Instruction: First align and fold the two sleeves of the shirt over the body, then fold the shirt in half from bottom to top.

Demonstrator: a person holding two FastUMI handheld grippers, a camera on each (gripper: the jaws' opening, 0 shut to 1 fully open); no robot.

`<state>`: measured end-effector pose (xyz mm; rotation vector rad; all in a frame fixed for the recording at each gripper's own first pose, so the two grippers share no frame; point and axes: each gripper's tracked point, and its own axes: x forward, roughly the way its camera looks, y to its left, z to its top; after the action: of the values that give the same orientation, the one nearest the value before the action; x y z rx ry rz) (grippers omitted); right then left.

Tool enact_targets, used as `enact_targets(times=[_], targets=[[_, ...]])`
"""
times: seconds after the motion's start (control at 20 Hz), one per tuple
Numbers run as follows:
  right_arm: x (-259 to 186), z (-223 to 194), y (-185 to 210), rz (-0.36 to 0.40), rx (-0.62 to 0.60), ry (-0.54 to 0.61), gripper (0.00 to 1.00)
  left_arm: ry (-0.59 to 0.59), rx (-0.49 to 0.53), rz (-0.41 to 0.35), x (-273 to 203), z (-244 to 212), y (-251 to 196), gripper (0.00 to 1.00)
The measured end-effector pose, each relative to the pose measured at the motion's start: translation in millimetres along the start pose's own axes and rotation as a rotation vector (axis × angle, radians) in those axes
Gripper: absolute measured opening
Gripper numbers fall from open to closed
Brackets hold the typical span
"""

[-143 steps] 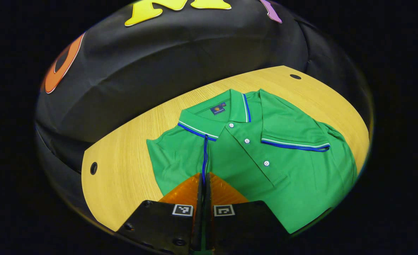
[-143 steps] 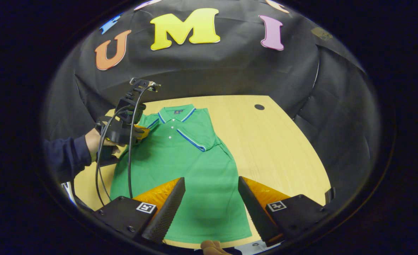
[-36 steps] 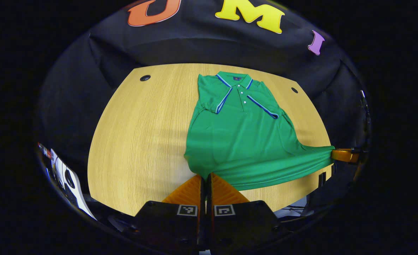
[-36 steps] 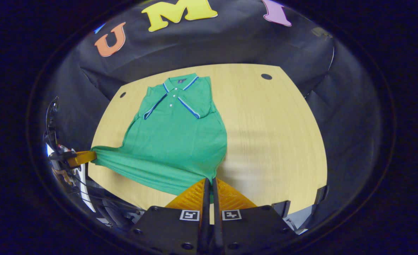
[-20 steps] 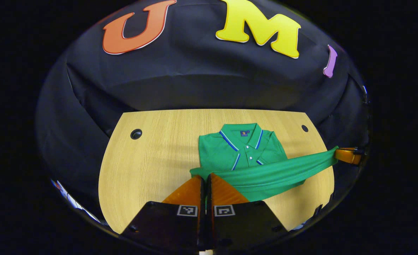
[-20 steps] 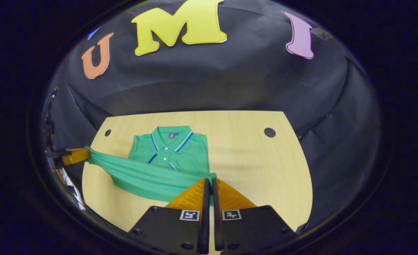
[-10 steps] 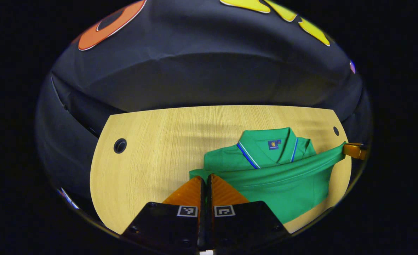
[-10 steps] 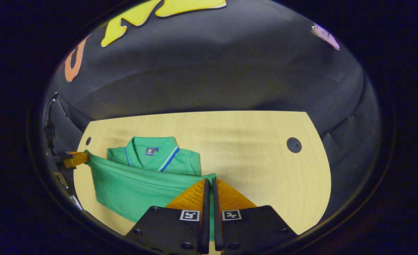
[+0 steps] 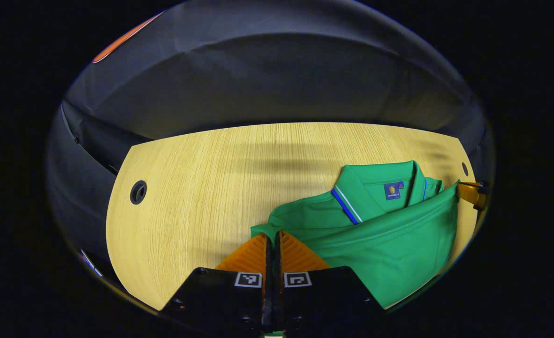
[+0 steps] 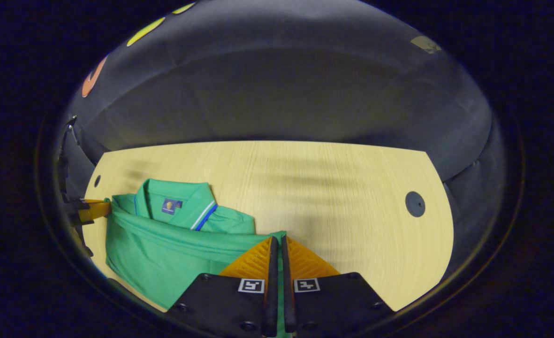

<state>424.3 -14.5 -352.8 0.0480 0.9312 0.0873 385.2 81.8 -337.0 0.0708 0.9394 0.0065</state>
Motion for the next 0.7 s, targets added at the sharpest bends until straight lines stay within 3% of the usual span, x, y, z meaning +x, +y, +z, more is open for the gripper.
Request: enact_targets(times=[0.15, 0.25, 0.3, 0.4, 0.45, 0.5, 0.55, 0.6, 0.65, 0.7], targets=[[2.8, 0.2, -4.0, 0.009, 0.069, -0.001, 0.08, -0.027, 0.000, -0.016, 0.9, 4.3, -2.2, 0.07], [-0.9, 3.6, -9.7, 0.007, 0.081, -0.018, 0.17, -0.048, -0.031, -0.018, 2.1, 4.8, -4.5, 0.11], [-3.7, 5.1, -9.2, 0.011, 0.092, -0.032, 0.19, -0.067, -0.057, -0.023, 0.0, 6.3, -5.6, 0.19], [-24.0, 6.7, -15.8, 0.001, 0.106, -0.056, 0.31, -0.109, -0.103, -0.049, -10.5, 12.8, -9.0, 0.63], [-33.5, 8.4, -16.4, -0.003, 0.105, -0.071, 0.41, -0.120, -0.117, -0.054, -17.2, 14.8, -10.5, 0.63], [-46.0, 12.9, -19.7, -0.023, 0.103, -0.098, 0.51, -0.130, -0.121, -0.055, -26.3, 16.4, -11.7, 0.87], [-61.1, 17.0, -17.2, -0.017, 0.096, -0.123, 0.61, -0.152, -0.117, -0.052, -36.2, 19.7, -13.0, 0.93], [-84.0, 21.0, -13.2, -0.009, 0.082, -0.152, 0.70, -0.199, -0.104, -0.056, -55.0, 26.9, -16.6, 0.86], [-100.8, 23.9, -11.8, -0.011, 0.068, -0.177, 0.80, -0.238, -0.097, -0.051, -72.6, 33.5, -17.4, 0.86], [-120.4, 27.6, -8.4, -0.006, 0.053, -0.209, 0.84, -0.273, -0.099, -0.051, -93.5, 38.0, -19.1, 0.86]])
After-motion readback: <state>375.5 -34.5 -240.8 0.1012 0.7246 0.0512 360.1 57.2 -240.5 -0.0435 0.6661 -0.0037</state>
